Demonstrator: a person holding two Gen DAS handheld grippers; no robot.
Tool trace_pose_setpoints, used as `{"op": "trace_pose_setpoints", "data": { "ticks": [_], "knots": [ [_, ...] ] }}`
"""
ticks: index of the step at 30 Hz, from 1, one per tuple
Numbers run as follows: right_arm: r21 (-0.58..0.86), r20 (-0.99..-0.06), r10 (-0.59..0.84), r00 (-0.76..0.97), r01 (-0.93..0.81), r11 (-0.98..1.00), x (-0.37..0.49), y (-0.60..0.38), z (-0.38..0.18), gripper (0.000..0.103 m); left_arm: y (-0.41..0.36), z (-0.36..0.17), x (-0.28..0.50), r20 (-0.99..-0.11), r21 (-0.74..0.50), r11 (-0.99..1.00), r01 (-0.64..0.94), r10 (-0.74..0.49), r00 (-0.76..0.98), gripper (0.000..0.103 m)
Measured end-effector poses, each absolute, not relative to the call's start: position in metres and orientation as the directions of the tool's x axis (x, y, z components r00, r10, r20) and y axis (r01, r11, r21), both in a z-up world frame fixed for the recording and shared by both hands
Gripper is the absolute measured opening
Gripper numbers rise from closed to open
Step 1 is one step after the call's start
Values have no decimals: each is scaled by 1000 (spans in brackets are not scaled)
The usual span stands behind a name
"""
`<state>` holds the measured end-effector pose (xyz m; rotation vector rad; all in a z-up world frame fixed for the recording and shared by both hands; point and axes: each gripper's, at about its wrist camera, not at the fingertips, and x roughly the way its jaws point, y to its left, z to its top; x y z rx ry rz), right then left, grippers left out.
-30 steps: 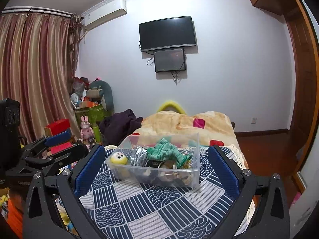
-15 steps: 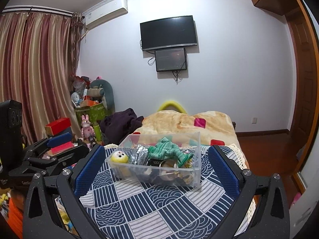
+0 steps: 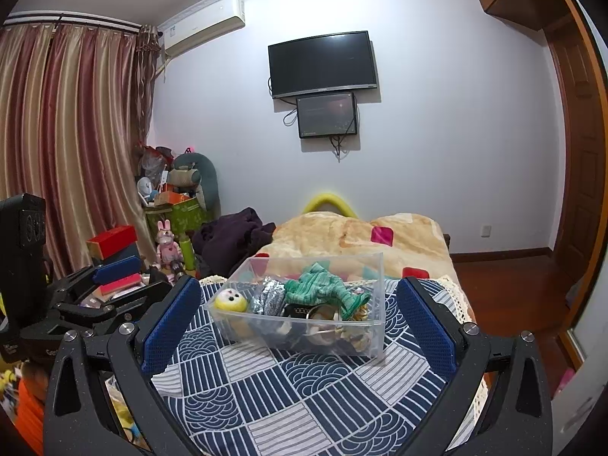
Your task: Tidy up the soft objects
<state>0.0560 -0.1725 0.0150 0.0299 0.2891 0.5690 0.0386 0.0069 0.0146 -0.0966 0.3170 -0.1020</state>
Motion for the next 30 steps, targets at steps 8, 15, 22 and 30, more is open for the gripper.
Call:
{"op": "trace_pose_setpoints", "data": {
  "ticks": [8, 15, 22, 30],
  "knots": [
    [108, -263, 536, 802, -528, 842, 55, -173, 14, 103, 7, 15, 39, -309, -121, 989, 80, -114, 944, 103],
    [110, -268, 537, 800, -529, 842, 56, -173, 14, 103, 5, 13, 38, -312, -125, 988, 87, -122, 942, 103],
    [111, -275, 537, 798, -528, 842, 57, -171, 12, 103, 0, 13, 38, -316, -109, 990, 87, -118, 941, 103],
    [113, -279, 538, 796, -529, 841, 58, -171, 11, 103, -4, 15, 36, -312, -96, 991, 94, -120, 943, 103]
  ]
}}
